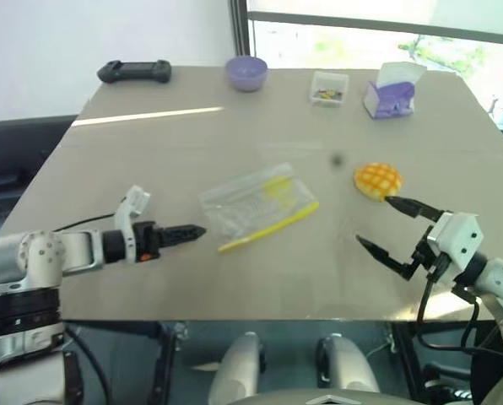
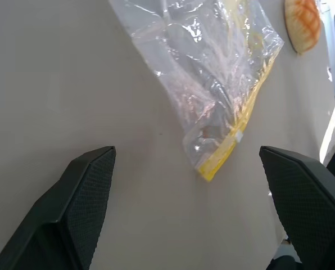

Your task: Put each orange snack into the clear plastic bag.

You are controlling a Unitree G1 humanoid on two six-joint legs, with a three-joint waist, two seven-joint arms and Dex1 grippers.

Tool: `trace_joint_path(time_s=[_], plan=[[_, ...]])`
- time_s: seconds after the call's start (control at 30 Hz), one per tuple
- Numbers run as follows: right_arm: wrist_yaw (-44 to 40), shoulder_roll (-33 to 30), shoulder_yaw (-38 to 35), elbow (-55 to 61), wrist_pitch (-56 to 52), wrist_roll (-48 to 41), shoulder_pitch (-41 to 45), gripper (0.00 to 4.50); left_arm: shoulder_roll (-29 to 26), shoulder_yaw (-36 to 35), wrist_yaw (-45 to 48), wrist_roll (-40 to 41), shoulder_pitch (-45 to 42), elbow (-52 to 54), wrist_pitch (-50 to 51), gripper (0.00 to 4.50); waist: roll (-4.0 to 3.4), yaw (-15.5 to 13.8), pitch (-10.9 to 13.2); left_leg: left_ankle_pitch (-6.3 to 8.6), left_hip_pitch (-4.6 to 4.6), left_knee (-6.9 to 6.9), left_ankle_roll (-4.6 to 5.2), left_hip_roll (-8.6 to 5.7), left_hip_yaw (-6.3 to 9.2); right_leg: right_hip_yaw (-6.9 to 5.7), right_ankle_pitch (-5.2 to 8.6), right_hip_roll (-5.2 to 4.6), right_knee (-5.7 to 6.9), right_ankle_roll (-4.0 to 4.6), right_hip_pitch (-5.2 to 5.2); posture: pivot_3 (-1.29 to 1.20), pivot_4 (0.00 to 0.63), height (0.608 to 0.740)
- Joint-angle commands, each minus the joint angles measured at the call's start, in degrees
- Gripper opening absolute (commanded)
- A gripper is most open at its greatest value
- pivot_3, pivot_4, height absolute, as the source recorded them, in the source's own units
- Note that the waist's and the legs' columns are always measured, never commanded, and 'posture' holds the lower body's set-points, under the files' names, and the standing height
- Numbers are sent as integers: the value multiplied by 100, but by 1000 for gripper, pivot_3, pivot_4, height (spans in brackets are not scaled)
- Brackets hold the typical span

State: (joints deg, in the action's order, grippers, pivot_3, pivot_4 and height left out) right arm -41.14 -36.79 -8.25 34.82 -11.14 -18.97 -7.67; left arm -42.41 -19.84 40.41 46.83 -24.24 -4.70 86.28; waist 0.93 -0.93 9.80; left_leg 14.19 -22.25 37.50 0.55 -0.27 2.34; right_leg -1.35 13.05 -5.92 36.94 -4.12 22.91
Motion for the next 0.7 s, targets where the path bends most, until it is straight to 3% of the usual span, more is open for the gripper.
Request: trace_joint_path(time_s=[0.03, 0.33, 0.57, 0.7], plan=[[14, 25, -3, 355, 108, -42, -109, 4430, 373, 66, -347, -23, -274, -217, 494, 4358, 2, 1, -1, 0, 8, 0, 0, 0, 2, -3, 0, 0, -3, 0, -11, 0, 150, 740], [-364, -97, 9, 414, 421, -53, -613, 4430, 845, 231, -988, 264, -741, -851, 622, 4358, 4, 15, -6, 0, 31, -4, 0, -1, -3, 4, 1, -2, -4, 0, -32, 0, 150, 740], [-413, -64, 85, 211, 603, 76, -534, 4430, 1048, 286, -1162, 160, -890, -1252, 622, 4358, 2, 7, -18, 0, 34, -4, 0, -2, -1, 2, 1, -3, -4, 0, -36, 0, 150, 740], [-380, -34, 179, 133, 682, 179, -479, 4500, 1275, 427, -1150, -38, -973, -1357, 607, 3063, 0, 7, -28, 0, 36, -4, 0, -6, -1, 2, 1, -6, -4, -1, -40, 0, 150, 740]])
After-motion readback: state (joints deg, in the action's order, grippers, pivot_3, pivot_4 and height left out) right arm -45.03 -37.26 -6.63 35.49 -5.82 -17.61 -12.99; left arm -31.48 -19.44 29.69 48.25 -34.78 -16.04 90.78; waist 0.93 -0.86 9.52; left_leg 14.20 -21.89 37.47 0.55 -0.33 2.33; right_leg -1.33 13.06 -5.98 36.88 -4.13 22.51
